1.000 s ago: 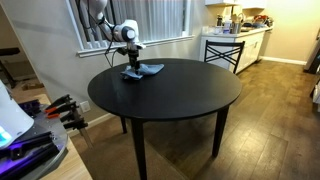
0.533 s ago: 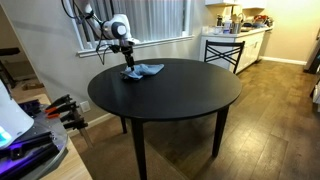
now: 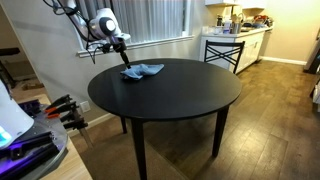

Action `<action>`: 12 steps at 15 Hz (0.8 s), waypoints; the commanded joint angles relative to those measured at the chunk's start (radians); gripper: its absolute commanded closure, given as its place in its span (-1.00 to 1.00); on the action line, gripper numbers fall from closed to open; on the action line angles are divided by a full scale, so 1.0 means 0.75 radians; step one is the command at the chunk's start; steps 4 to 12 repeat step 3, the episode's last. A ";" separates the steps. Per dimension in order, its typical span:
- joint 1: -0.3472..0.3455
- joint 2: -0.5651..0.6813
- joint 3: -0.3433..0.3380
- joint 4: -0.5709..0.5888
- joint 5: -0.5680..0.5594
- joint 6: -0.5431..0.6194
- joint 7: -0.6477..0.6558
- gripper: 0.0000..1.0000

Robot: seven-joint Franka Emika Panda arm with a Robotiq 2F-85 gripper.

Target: Wipe the table using the blue towel

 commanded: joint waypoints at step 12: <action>-0.012 -0.027 0.005 -0.025 -0.036 0.000 0.028 -1.00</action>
